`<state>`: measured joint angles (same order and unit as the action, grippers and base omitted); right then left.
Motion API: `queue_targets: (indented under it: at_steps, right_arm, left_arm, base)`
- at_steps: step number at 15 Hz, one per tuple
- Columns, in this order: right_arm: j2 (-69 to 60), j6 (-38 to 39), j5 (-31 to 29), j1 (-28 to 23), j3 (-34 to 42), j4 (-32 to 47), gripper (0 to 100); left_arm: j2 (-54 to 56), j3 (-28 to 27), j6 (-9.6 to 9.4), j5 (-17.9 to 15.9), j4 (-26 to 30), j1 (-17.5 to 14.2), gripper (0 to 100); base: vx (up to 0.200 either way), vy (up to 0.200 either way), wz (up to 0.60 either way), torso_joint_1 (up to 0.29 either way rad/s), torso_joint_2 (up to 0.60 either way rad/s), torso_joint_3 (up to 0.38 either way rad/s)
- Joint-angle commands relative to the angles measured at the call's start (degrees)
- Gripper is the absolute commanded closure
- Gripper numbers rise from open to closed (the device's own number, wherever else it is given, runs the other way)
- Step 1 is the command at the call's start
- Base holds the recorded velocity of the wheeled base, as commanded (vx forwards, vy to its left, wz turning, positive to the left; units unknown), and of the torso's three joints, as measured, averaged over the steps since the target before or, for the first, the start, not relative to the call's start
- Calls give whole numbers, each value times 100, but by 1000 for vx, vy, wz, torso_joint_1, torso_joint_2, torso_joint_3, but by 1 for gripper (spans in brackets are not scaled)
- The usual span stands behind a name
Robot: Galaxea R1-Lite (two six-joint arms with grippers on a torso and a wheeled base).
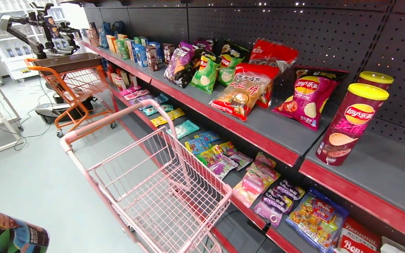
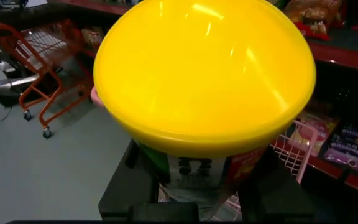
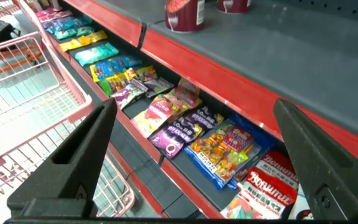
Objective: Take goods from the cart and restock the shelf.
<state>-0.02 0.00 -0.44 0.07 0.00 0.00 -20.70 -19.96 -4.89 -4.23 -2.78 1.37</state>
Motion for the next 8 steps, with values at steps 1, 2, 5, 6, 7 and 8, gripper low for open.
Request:
queue_targets:
  at_steps: [1,2,5,6,7,8]
  right_arm:
    - [2,0,0,1,0,0,0]
    - [2,0,0,1,0,0,0]
    - [2,9,0,1,0,0,0]
    - [2,9,0,1,0,0,0]
    - [2,9,0,1,0,0,0]
    - [2,9,0,1,0,0,0]
  left_arm:
    - [-13,-8,-3,1,-3,-5,100]
    - [-13,-8,-3,10,-3,-5,100]
    - [-4,-70,-3,98,-3,-40,100]
    - [13,-87,-12,203,-3,-66,100]
    - [75,-79,-74,335,-3,-66,100]
    - [128,-96,-109,353,14,-66,100]
  base:
    - [0,0,0,163,-398,-227]
    - [0,0,0,159,-378,-207]
    - [0,0,0,25,-61,-30]
    - [0,0,0,0,0,0]
    - [0,0,0,0,0,0]
    - [0,0,0,0,0,0]
